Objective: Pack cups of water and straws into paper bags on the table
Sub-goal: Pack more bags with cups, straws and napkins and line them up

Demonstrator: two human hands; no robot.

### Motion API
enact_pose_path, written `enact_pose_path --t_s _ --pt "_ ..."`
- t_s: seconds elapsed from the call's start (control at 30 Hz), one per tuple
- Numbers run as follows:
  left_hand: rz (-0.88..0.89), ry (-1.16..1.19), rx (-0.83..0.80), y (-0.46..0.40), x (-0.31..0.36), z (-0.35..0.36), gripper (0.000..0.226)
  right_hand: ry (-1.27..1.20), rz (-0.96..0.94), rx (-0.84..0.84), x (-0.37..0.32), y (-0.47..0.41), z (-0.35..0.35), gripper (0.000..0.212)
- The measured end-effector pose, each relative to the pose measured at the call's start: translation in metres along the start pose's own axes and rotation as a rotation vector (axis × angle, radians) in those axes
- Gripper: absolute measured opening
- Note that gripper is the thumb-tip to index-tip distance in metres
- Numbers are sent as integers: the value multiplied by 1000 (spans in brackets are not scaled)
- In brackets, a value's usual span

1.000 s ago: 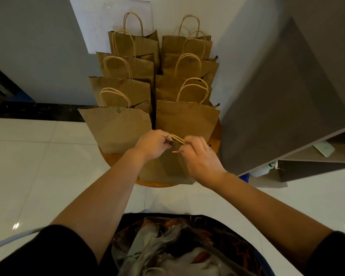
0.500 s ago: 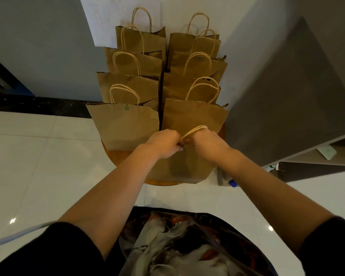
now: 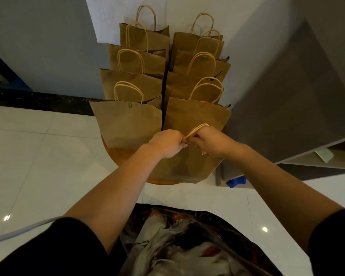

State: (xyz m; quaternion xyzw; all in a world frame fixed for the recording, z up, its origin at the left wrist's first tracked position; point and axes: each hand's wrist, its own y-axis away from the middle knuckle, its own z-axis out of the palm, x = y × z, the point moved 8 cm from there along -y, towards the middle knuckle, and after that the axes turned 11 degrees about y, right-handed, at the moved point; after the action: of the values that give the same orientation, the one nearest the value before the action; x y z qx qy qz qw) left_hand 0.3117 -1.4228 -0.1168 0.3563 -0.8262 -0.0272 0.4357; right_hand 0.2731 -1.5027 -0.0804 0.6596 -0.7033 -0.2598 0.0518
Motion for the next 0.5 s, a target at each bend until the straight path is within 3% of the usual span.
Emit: enact_pose_path --t_s 0.17,0.5 --pt "-20 28 5 -1 -1 -1 36 -198 54 157 7 4 2 16" --pt "-19 76 -13 0 -1 -3 33 -55 56 257 11 -1 2 9"
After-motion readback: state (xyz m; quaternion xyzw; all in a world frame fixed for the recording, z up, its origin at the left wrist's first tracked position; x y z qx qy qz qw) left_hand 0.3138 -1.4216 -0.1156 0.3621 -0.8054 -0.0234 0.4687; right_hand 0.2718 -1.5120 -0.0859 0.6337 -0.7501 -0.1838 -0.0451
